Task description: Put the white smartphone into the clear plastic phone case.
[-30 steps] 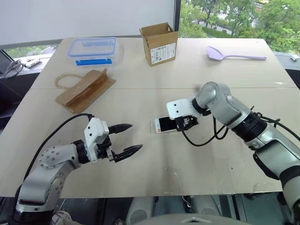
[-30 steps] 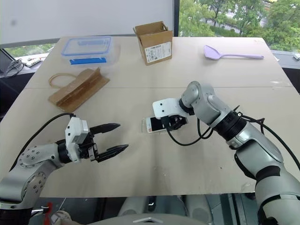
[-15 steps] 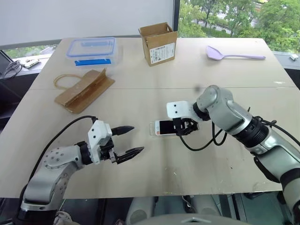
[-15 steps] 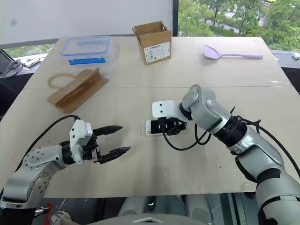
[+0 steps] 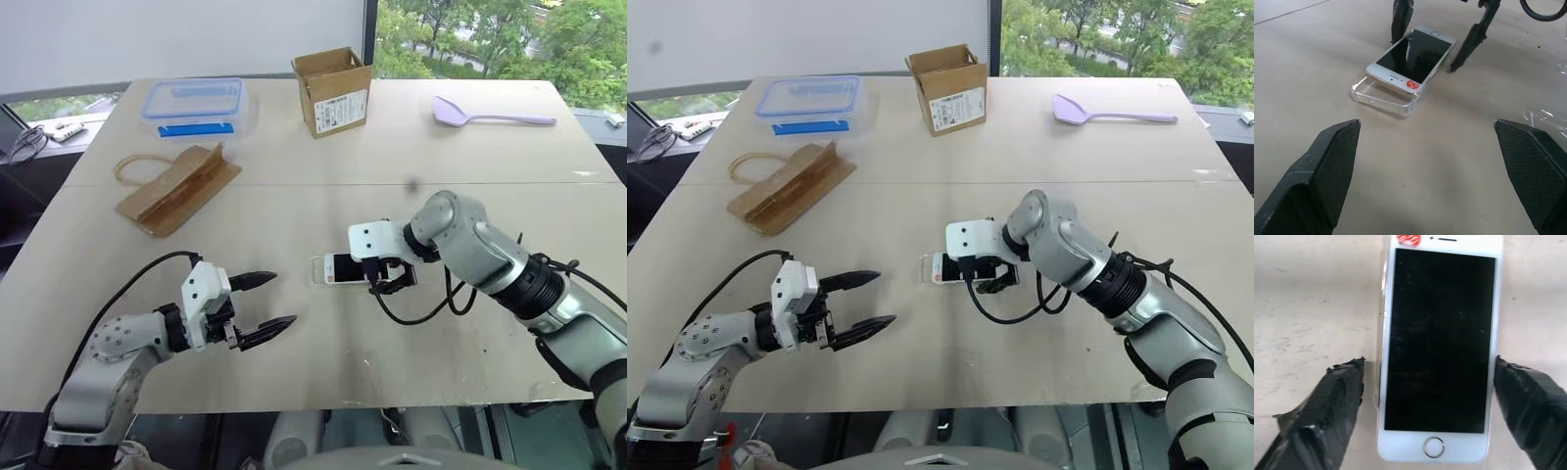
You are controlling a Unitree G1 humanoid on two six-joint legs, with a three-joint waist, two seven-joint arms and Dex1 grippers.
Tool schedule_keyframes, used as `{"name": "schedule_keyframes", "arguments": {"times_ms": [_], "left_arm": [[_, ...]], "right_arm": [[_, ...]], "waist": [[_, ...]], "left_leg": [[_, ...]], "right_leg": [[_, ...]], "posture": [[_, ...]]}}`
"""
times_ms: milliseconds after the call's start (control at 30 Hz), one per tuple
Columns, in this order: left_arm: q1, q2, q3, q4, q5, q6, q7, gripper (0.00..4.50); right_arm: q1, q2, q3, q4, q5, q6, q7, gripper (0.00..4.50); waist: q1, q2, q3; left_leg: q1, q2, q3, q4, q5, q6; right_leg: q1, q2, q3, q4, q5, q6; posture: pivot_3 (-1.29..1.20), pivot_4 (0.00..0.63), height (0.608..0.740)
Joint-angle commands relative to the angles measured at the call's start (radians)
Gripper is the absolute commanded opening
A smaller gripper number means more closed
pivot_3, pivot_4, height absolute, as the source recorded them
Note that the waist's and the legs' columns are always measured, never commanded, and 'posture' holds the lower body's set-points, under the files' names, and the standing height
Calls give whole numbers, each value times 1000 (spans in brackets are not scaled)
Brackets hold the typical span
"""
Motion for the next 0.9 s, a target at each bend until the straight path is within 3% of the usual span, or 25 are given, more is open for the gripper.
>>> {"name": "schedule_keyframes", "arguments": {"times_ms": [33,133,167,300,333,500,733,900], "left_arm": [[-7,-8,-6,-11,2,-19,7,4500],[-13,-13,-13,-13,5,-17,17,4500],[-18,-14,-15,-12,5,-15,21,4500],[-39,-15,-23,2,8,-16,30,4500],[-43,-17,-26,4,9,-15,32,4500],[-50,-16,-27,-18,-1,7,50,4500],[-45,-13,-20,-33,-6,19,66,4500],[-45,-12,-18,-54,-14,39,82,4500]], "right_arm": [[-18,-3,-146,-90,85,80,-5,3921],[-10,17,-207,-128,148,160,-27,2657],[2,46,-235,-127,176,169,-51,2042],[37,188,-272,-66,210,184,-193,300],[55,222,-274,-34,209,160,-234,60],[145,306,-257,88,212,58,-344,60],[193,238,-110,167,129,45,-373,60],[213,238,-83,215,138,77,-384,60]], "waist": [[0,0,0],[1,0,0],[0,0,0],[-4,0,0],[-4,0,0],[2,0,0],[0,0,-2],[1,0,-7]], "left_leg": [[0,0,0,0,0,0],[-1,0,0,0,0,0],[-1,0,0,0,0,0],[0,1,0,0,0,0],[0,1,0,0,0,0],[-1,-2,0,0,0,0],[4,-2,1,1,0,0],[9,-2,0,1,0,0]], "right_leg": [[0,0,0,0,0,0],[0,0,0,0,1,1],[0,0,0,0,2,3],[0,-1,1,2,2,3],[0,0,1,2,2,3],[-2,-1,1,6,2,3],[-1,0,2,10,0,1],[5,-1,2,10,-1,-1]], "posture": [[0,150,740],[0,150,740],[0,150,740],[0,150,740],[0,150,740],[0,150,740],[0,150,740],[0,150,740]]}}
